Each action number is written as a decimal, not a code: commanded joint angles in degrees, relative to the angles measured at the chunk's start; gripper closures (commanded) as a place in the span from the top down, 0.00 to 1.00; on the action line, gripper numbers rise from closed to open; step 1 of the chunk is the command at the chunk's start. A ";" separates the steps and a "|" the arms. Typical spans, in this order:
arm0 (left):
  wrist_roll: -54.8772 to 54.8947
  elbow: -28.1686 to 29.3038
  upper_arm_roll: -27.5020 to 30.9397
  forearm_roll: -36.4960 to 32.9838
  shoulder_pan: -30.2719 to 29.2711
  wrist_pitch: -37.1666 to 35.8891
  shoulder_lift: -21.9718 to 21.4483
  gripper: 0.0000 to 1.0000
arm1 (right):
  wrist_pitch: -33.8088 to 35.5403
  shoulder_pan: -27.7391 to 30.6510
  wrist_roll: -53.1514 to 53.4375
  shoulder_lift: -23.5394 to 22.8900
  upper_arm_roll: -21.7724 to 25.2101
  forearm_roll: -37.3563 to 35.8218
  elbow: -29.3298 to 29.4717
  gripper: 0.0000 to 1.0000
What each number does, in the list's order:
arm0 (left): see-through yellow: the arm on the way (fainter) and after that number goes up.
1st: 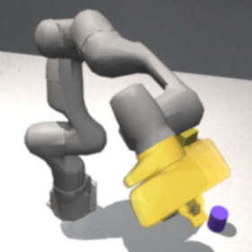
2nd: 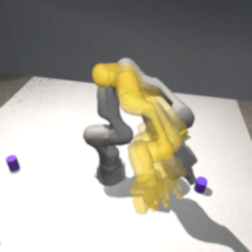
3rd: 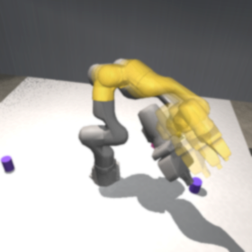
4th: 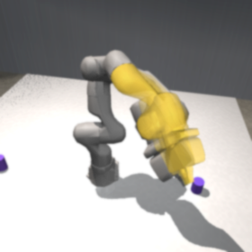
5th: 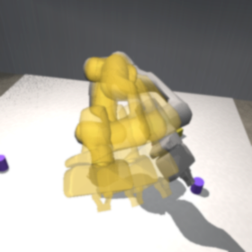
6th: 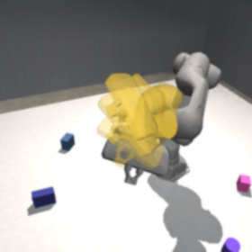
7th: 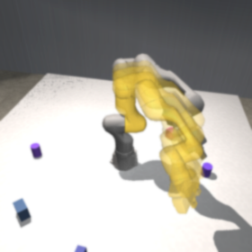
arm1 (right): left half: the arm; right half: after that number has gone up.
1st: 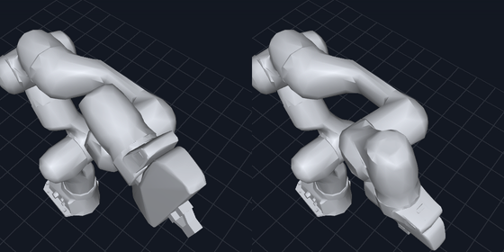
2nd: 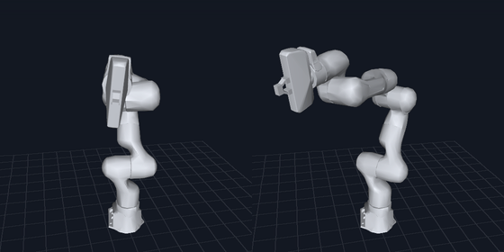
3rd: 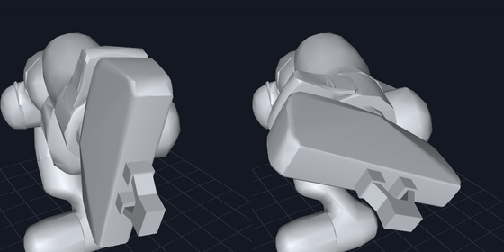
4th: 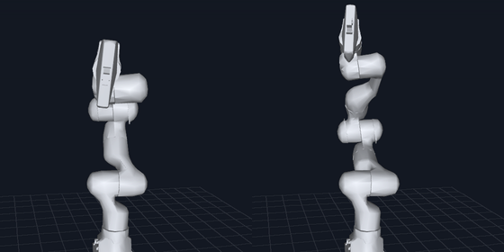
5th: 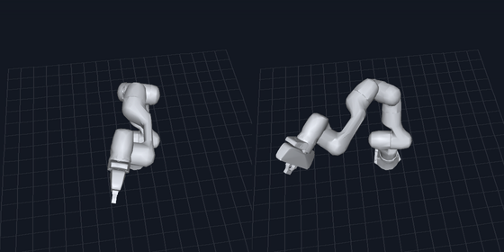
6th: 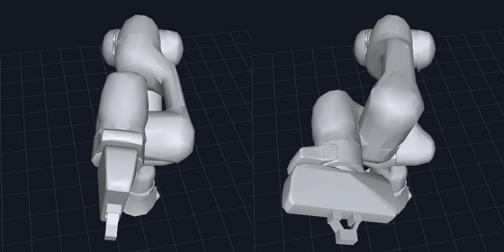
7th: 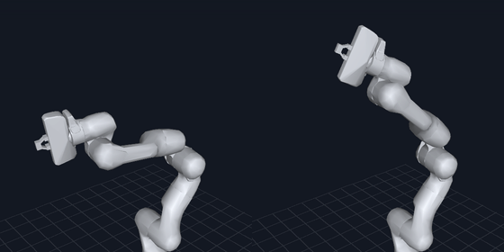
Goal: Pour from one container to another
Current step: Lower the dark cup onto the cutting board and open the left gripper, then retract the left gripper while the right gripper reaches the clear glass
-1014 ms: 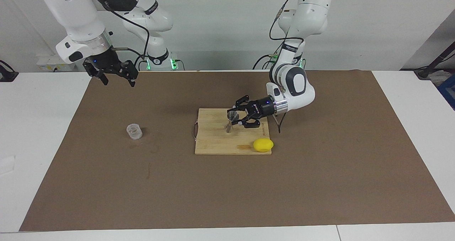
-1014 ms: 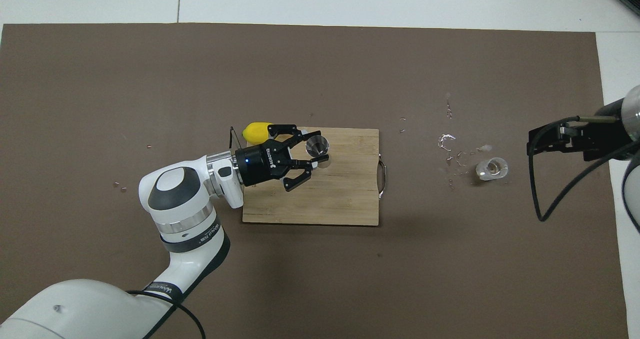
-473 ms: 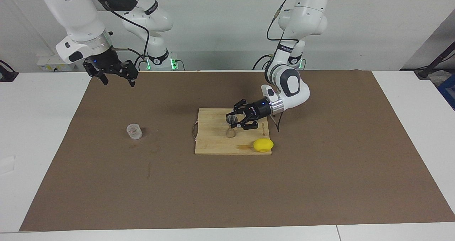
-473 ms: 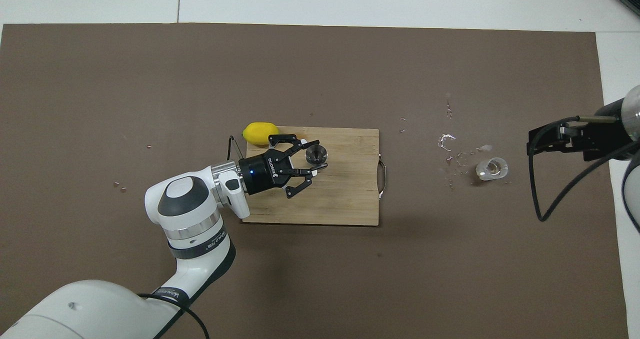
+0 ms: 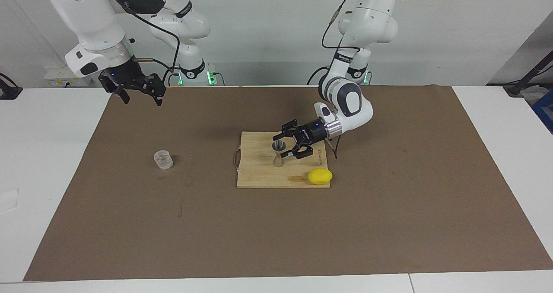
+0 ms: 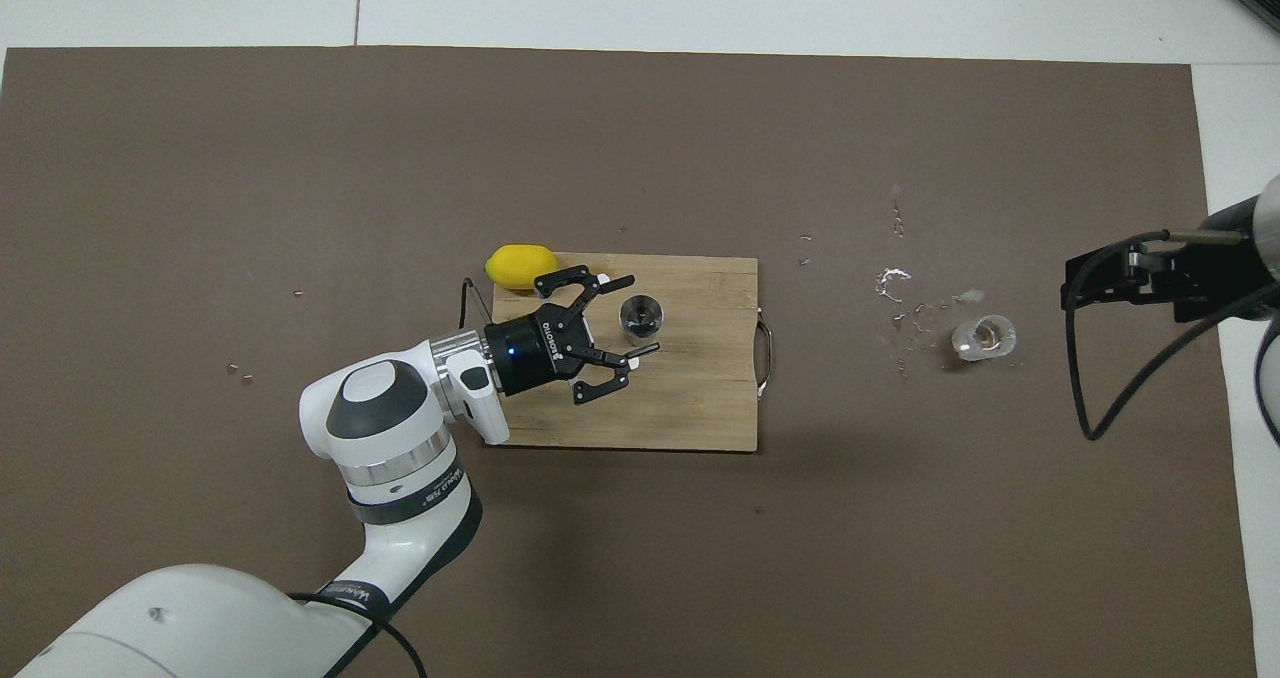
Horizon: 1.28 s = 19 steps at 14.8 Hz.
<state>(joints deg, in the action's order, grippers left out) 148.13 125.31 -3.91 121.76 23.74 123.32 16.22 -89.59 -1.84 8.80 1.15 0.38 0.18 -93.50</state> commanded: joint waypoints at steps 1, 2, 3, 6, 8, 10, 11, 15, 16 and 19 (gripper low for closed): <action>1.11 0.98 0.75 1.46 -0.18 0.43 -0.75 1.00 | -0.15 0.87 -0.89 1.22 -0.29 0.79 -1.51 1.00; 1.02 1.33 0.83 1.20 -0.80 0.25 -0.84 1.00 | -0.23 1.05 0.33 1.22 -0.21 0.79 -1.60 1.00; 1.02 1.60 1.01 0.68 -1.93 0.08 -0.84 1.00 | -0.32 1.48 3.30 1.31 -0.20 0.79 -1.69 1.00; 0.50 3.87 0.83 -3.72 -5.80 -3.25 -1.72 1.00 | -1.72 1.57 14.89 1.14 -0.29 0.87 -2.82 1.00; -1.25 7.12 1.01 -5.29 -7.82 -7.03 -3.12 1.00 | -2.60 1.75 22.28 0.87 -0.29 1.40 -4.05 1.00; -1.70 8.54 0.92 -11.43 -11.16 -8.53 -3.65 1.00 | -3.13 3.93 30.97 0.35 -0.21 5.94 -5.19 1.00; -1.88 9.50 1.01 -14.16 -13.00 -10.11 -4.09 1.00 | -4.61 4.99 35.19 0.26 -0.20 7.89 -6.16 1.00; -2.31 10.04 1.10 -32.77 -23.36 -13.36 -4.71 1.00 | -10.07 8.07 45.06 -0.80 -0.29 8.78 -10.29 1.00; -4.41 8.73 1.10 -38.04 -26.35 -14.33 -4.45 1.00 | -10.16 9.04 45.25 -1.93 -0.29 8.79 -10.47 1.00; -10.83 5.13 1.19 -52.12 -32.51 -18.46 -3.92 1.00 | -12.43 13.68 45.26 -7.46 -0.20 14.22 -10.74 1.00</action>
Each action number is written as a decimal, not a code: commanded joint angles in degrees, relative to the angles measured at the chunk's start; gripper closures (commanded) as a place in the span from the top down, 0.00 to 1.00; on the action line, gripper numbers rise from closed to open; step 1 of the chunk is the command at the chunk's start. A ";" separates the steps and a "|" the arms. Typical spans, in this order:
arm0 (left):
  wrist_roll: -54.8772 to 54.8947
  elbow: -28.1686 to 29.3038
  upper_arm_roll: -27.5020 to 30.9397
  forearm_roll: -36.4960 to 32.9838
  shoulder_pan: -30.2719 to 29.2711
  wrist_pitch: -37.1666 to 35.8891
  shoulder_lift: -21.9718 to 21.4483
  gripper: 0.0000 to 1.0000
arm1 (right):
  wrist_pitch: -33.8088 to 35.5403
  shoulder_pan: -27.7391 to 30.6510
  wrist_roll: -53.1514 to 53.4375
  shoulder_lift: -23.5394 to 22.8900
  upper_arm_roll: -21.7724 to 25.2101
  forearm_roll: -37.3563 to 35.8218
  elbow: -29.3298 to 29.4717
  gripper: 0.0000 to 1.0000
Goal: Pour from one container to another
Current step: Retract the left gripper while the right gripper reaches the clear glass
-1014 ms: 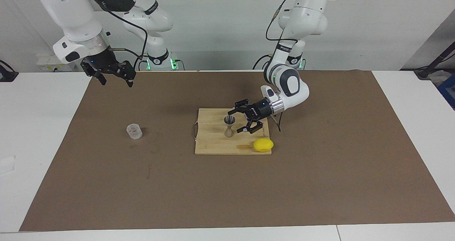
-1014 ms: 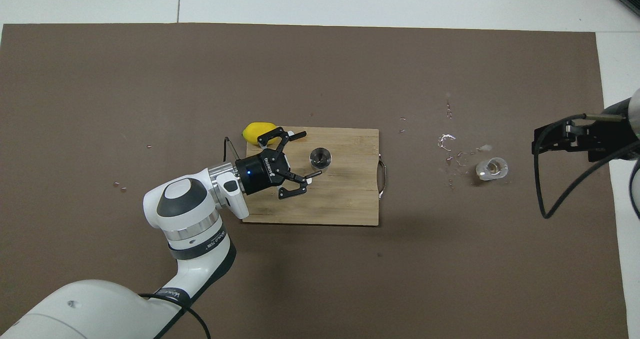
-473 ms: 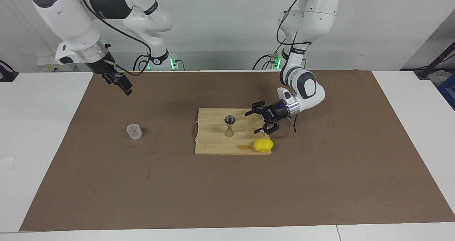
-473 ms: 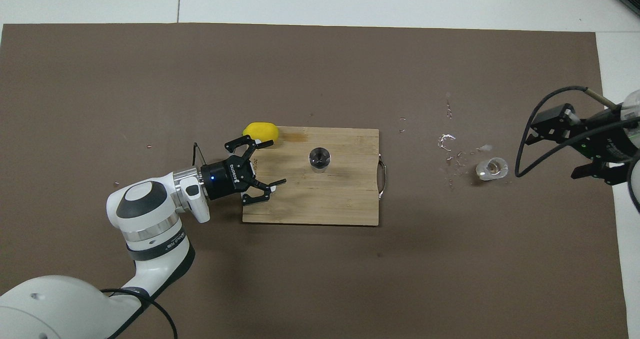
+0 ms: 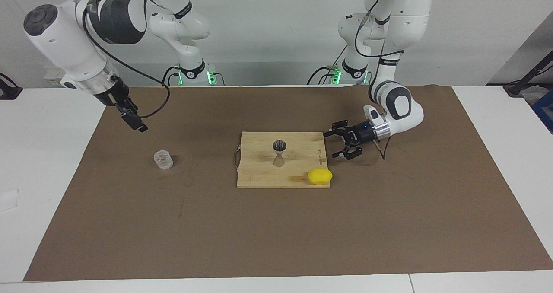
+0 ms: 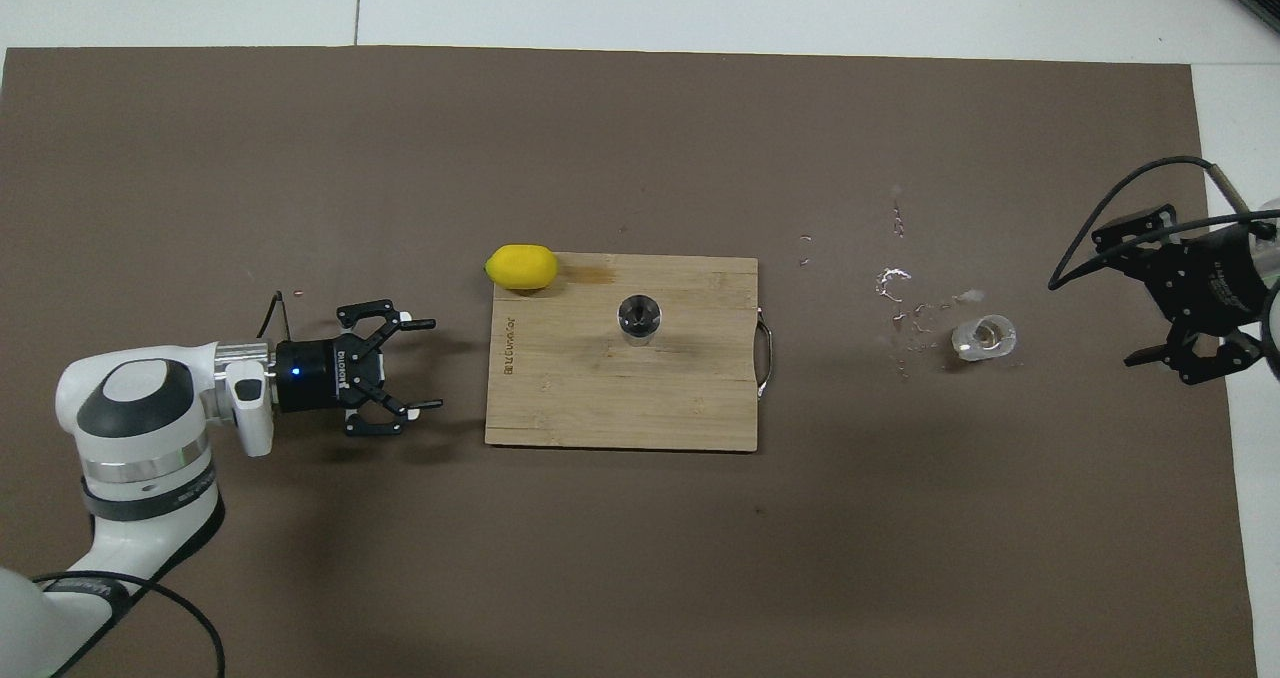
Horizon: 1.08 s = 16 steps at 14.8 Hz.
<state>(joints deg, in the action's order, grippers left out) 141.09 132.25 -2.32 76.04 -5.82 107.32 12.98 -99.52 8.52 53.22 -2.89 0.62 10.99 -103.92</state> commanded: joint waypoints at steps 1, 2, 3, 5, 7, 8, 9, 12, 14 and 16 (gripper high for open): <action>-4.76 -3.73 -0.41 -10.78 -4.63 -4.04 -0.41 1.00 | -4.87 4.74 0.92 -4.83 -0.44 4.55 -0.66 1.00; -6.77 -5.76 -0.32 -15.26 -6.30 -5.79 -0.23 1.00 | -5.85 5.02 0.92 -5.80 -0.44 5.08 -0.84 1.00; -10.44 -7.95 -0.41 -19.92 -8.23 -8.07 0.72 1.00 | -6.38 5.02 1.00 -6.94 -0.44 5.79 -0.84 1.00; -16.08 -13.74 -0.41 -27.92 -10.79 -13.51 1.69 1.00 | -8.31 5.28 1.44 -8.70 -0.44 6.58 -0.84 1.00; -21.00 -20.07 -0.32 -34.61 -11.76 -17.39 2.84 1.00 | -9.37 6.33 1.97 -10.63 -0.44 7.37 -0.84 1.00; -24.86 -23.06 -0.32 -38.30 -11.85 -19.85 2.93 1.00 | -10.42 7.12 1.97 -11.69 -0.44 8.59 -1.10 1.00; -28.46 -26.22 -0.41 -41.47 -12.11 -21.96 3.28 1.00 | -12.08 7.39 2.06 -11.78 -0.44 9.39 -2.41 1.00; -36.82 -33.70 -0.32 -48.68 -11.07 -25.14 2.85 1.00 | -14.21 7.22 1.89 -13.79 -0.53 12.37 -3.30 1.00; -46.37 -36.79 -0.76 -53.43 -10.01 -25.15 1.18 1.00 | -15.17 7.66 -0.65 -16.17 -0.53 14.22 -3.39 1.00; -53.52 -38.28 -0.84 -57.21 -7.55 -25.49 -1.10 1.00 | -15.35 8.09 -2.32 -17.67 -0.53 18.69 -4.52 1.00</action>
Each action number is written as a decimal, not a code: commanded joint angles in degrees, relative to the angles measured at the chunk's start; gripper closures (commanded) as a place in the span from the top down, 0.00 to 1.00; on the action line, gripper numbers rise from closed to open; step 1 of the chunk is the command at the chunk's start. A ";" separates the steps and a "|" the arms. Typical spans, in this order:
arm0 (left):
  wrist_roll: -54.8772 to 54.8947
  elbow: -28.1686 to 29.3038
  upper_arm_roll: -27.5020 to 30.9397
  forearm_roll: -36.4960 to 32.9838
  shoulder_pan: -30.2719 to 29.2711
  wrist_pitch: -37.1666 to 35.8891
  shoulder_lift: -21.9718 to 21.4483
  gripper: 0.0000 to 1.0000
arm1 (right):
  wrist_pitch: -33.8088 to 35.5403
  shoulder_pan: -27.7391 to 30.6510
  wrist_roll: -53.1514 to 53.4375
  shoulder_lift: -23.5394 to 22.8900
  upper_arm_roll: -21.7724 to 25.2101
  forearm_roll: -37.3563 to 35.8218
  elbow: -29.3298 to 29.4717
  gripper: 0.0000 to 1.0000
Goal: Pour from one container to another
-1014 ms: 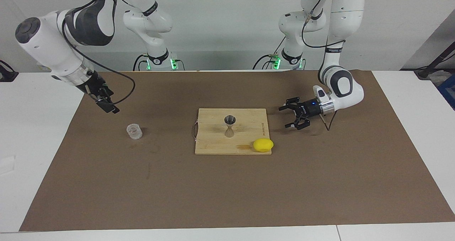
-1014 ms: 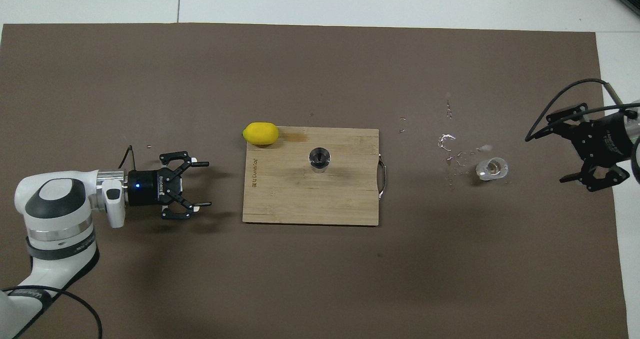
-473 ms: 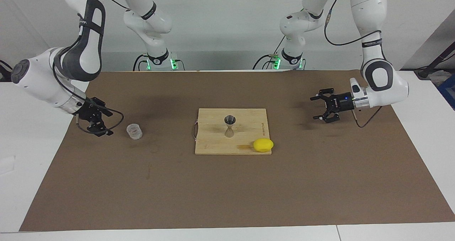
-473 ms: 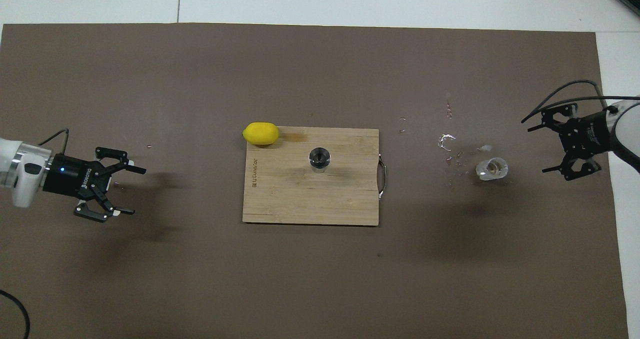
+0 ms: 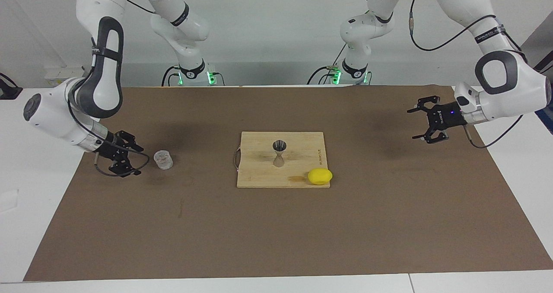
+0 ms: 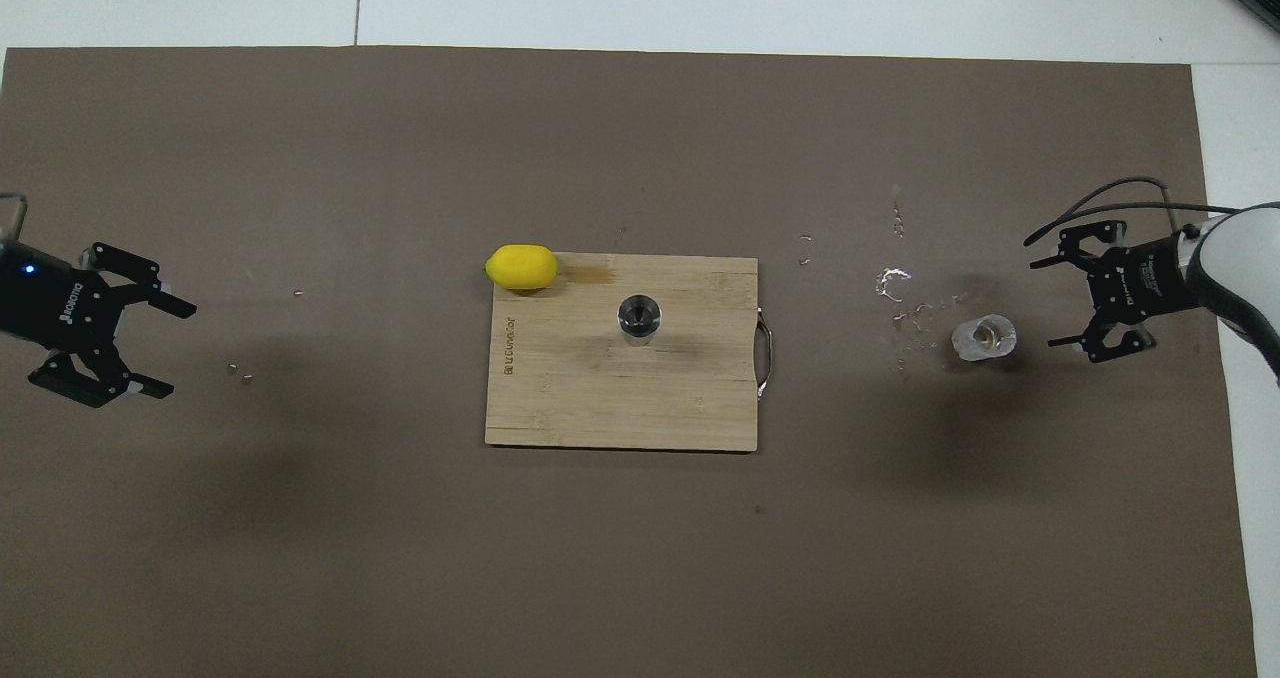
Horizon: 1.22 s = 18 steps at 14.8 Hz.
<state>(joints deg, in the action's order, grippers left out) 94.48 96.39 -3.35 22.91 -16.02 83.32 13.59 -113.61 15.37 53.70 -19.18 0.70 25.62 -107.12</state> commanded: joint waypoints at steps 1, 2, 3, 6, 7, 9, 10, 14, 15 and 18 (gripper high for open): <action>-9.82 -3.04 0.01 -4.88 3.44 -1.75 -2.69 1.00 | -1.44 1.42 -4.81 -2.08 -0.61 5.74 -2.03 1.00; -13.41 -3.92 0.10 -5.06 5.11 -1.93 -3.04 1.00 | -1.53 1.42 -6.05 -2.17 -0.61 7.07 -2.74 1.00; -16.58 -5.23 0.10 -5.15 6.25 -2.63 -3.57 1.00 | -1.53 1.33 -6.32 -2.09 -0.52 7.25 -3.44 1.00; -32.11 -8.23 0.01 -5.24 8.98 -2.90 -5.32 1.00 | -2.49 1.24 -8.07 -1.04 -0.61 7.34 -6.86 1.00; -37.39 -8.50 0.01 -5.85 10.03 -2.81 -6.20 1.00 | -2.84 1.16 -8.60 -0.77 -0.61 7.69 -7.92 1.00; -44.44 -8.50 0.01 -8.56 12.23 -2.55 -8.84 1.00 | -2.94 1.07 -8.70 -0.51 -0.61 9.27 -8.46 1.00; -46.30 -8.58 0.01 -11.54 13.20 -2.55 -9.46 1.00 | -2.94 1.07 -8.70 -0.51 -0.61 9.45 -8.46 1.00; -54.81 -12.08 -0.08 -16.84 16.01 -4.12 -9.03 1.00 | -2.32 0.54 -8.70 -0.42 -0.61 9.45 -8.54 1.00; -58.33 -13.49 -0.08 -16.84 16.98 -5.87 -8.59 1.00 | -2.23 0.37 -8.70 -0.33 -0.61 9.45 -8.72 1.00; -67.82 -14.04 -0.08 -16.93 19.26 -7.47 -10.16 1.00 | -1.88 0.36 -8.70 -0.24 -0.61 9.45 -8.81 0.96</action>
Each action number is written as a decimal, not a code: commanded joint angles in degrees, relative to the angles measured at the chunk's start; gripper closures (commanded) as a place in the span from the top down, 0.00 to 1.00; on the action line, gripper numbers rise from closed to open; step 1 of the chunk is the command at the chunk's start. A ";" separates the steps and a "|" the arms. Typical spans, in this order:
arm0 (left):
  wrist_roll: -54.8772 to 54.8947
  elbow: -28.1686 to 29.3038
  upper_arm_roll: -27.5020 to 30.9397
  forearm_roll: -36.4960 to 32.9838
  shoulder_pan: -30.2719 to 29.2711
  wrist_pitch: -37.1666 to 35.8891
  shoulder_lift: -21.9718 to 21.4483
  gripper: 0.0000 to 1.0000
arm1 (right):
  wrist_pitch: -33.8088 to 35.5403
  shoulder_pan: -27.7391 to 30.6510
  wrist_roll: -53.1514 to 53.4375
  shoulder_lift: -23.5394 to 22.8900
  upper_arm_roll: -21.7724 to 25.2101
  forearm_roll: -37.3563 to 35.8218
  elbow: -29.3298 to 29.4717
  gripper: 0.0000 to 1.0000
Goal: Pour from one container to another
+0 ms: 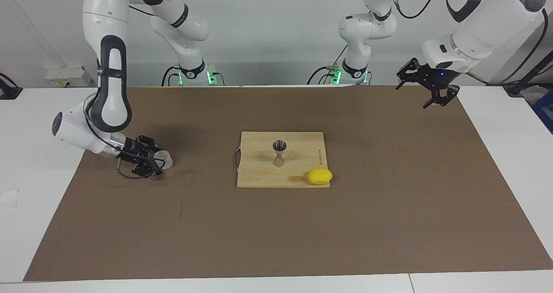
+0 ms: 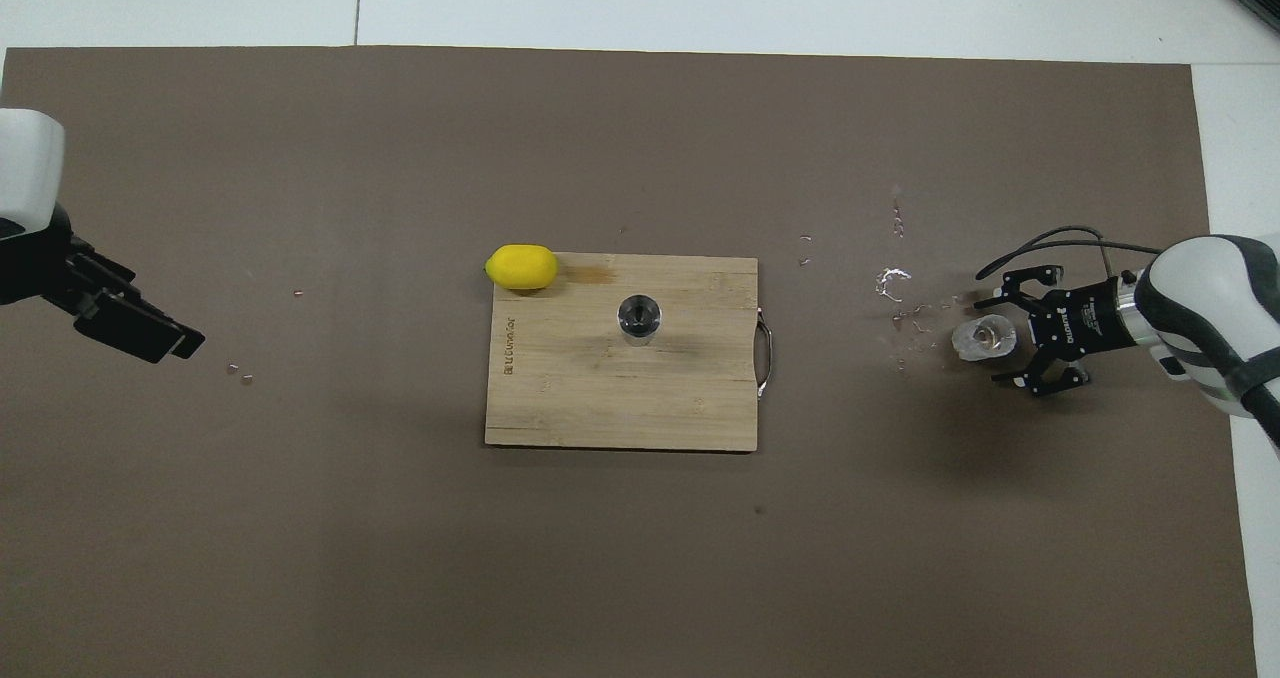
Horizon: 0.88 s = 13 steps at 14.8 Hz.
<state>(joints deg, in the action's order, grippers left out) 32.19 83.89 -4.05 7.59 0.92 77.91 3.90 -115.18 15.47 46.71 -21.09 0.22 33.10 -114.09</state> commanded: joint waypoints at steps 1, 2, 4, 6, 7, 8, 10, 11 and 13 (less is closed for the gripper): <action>-7.56 -1.54 0.62 -1.70 2.50 -2.67 -1.26 1.00 | -0.23 0.26 -1.71 1.66 -0.22 1.97 -1.84 0.95; -8.28 -1.36 0.71 -1.79 2.51 -2.51 -1.44 1.00 | -0.14 0.26 -1.71 1.66 -0.14 1.97 -1.84 0.91; -9.51 -0.40 0.80 -2.75 2.51 -2.50 -1.79 1.00 | -0.05 0.35 -1.62 1.75 -0.14 3.54 -1.92 0.83; -9.43 -0.39 0.97 -3.02 1.90 -1.89 -1.79 1.00 | 0.30 0.61 -1.62 1.84 -0.13 4.08 -2.01 0.78; -9.43 -0.39 1.23 -3.02 1.63 -1.45 -1.79 1.00 | 0.56 0.61 -1.62 1.84 -0.13 4.17 -2.01 0.74; -9.43 -0.31 1.32 -3.02 1.19 -1.54 -1.88 1.00 | 0.65 0.79 -1.62 1.84 -0.13 4.25 -1.92 0.67; -9.43 1.44 1.32 -3.02 0.57 -1.19 -2.75 1.00 | 0.74 0.96 -1.36 2.02 -0.13 5.65 -1.92 0.52; -9.52 1.71 1.32 -3.02 0.57 -0.49 -2.85 1.00 | 0.83 0.96 -1.18 2.10 -0.13 5.92 -1.92 0.43; -9.43 1.89 1.24 -3.02 0.75 0.74 -2.85 1.00 | 1.09 0.44 -0.74 2.89 -0.13 5.93 -1.84 0.20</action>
<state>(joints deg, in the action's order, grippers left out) 23.45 83.42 -2.48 5.62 1.74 76.83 2.88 -114.77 15.64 46.71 -20.65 0.37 37.16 -114.43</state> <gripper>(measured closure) 0.000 0.498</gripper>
